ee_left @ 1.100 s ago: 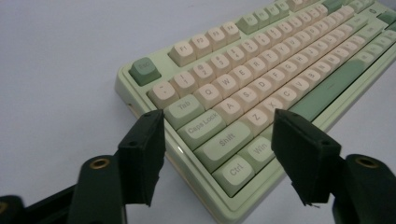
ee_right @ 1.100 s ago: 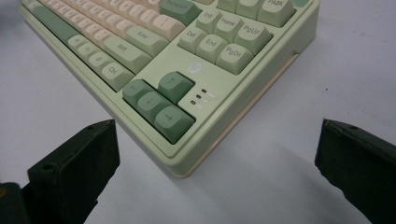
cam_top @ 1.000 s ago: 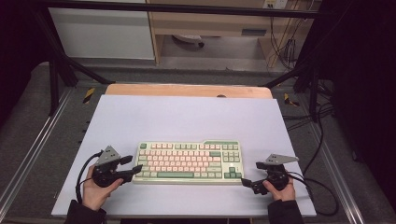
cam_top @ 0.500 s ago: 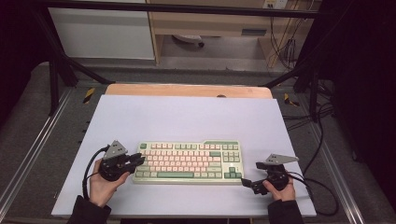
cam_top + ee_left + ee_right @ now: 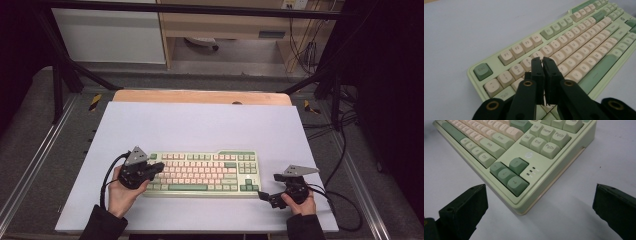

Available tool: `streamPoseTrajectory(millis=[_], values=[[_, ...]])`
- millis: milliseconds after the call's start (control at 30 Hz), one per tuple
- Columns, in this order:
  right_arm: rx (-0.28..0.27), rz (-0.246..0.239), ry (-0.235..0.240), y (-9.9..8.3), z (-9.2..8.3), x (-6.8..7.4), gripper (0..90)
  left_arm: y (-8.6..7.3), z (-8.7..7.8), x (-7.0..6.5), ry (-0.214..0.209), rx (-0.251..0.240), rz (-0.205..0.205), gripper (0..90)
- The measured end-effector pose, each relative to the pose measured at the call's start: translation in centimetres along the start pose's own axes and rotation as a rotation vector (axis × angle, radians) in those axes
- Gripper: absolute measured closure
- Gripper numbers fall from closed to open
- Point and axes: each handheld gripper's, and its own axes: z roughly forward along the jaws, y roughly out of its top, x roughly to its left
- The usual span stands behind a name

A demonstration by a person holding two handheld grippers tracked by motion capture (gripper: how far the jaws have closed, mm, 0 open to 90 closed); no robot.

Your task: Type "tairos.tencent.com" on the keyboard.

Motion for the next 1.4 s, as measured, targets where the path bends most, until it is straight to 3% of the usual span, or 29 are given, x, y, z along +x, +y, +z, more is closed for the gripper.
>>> streamPoseTrajectory(millis=[600, 933, 1400], values=[[0.004, -0.001, 0.000, 0.0, 0.1, 0.0, 0.5, 1.3, 2.0, -1.0, -0.003, 0.010, 0.012, 89.9], [0.005, -0.002, 0.002, 0.0, 0.1, 0.0, 0.5, 2.3, 4.0, -3.0, -0.021, 0.034, 0.054, 90.0], [0.006, 0.001, 0.003, 0.0, 0.1, 0.0, 0.5, 1.9, 6.0, -3.5, -0.017, 0.069, 0.055, 90.0]])
